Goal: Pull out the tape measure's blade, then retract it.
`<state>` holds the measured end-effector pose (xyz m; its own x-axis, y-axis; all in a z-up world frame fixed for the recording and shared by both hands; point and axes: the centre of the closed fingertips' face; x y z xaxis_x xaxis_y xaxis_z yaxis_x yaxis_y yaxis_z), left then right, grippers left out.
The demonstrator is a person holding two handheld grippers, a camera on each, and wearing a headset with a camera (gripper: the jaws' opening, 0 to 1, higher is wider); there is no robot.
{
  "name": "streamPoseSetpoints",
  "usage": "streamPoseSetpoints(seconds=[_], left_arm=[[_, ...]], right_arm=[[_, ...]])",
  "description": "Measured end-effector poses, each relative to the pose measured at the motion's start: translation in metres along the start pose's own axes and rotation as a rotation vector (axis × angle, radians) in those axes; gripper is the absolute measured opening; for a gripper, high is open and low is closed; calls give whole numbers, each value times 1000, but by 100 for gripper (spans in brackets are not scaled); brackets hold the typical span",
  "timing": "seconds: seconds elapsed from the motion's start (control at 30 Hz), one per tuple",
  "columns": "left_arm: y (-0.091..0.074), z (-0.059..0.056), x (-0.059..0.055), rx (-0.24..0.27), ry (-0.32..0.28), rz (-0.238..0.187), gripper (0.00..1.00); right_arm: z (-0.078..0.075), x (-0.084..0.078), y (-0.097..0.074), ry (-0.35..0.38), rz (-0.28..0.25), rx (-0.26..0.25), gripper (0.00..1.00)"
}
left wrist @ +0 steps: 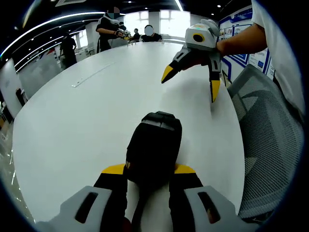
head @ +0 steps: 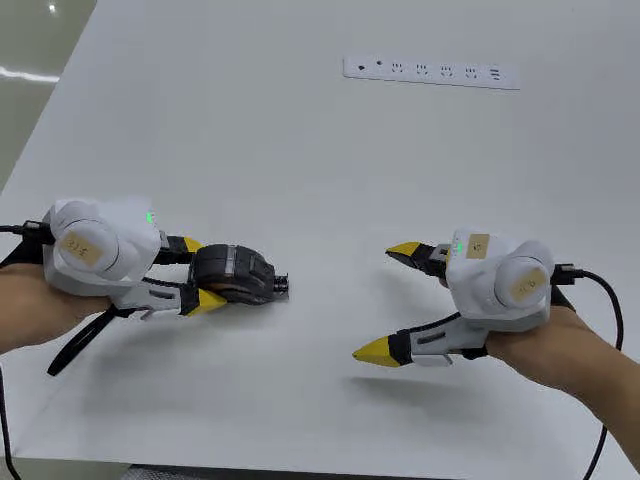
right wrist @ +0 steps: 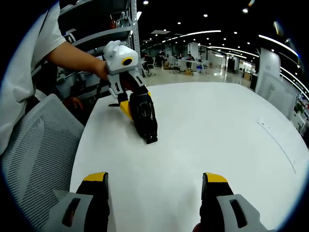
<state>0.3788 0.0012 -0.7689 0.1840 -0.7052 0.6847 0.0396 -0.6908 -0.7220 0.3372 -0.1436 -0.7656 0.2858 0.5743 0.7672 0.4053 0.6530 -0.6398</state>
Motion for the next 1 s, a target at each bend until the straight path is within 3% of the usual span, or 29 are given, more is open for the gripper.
streamPoseSetpoints(seconds=[0.47,1.0], left_arm=[[1,5,-6,-7,0,17,26],[3,6,-3,-18,20,26,26]], right_arm=[[6,17,29,-48,-26,49,62],[9,31,51,-106,-60,95,44]])
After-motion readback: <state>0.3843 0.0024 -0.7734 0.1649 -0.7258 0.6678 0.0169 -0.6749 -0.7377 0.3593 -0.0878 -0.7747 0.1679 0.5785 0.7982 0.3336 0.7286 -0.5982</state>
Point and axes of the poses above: the centre of the closed fingertips' face, and the gripper's own axes: y roughly forward along the fingers, z roughly to its left, x roughly out of its top, and after that the axes turned 9 degrees about -x, right-handed
